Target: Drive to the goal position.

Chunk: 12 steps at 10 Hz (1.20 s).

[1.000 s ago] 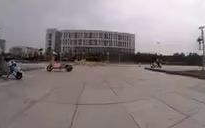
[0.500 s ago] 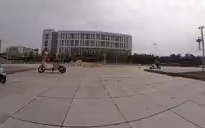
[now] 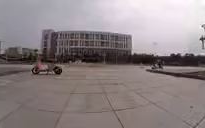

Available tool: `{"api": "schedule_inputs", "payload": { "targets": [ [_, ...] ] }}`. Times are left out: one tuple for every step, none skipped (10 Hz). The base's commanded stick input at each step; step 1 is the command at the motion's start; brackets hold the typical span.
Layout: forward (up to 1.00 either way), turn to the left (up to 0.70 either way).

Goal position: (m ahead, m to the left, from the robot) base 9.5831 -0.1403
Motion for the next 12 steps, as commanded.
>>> {"api": "schedule_inputs", "payload": {
  "targets": [
    [1.00,0.00],
    [1.00,0.00],
    [1.00,0.00],
    [1.00,0.00],
    [1.00,0.00],
    [1.00,-0.34],
    [1.00,-0.30],
    [1.00,-0.09],
    [1.00,0.00],
    [1.00,0.00],
    [1.00,0.00],
    [1.00,0.00]
  ]
}}
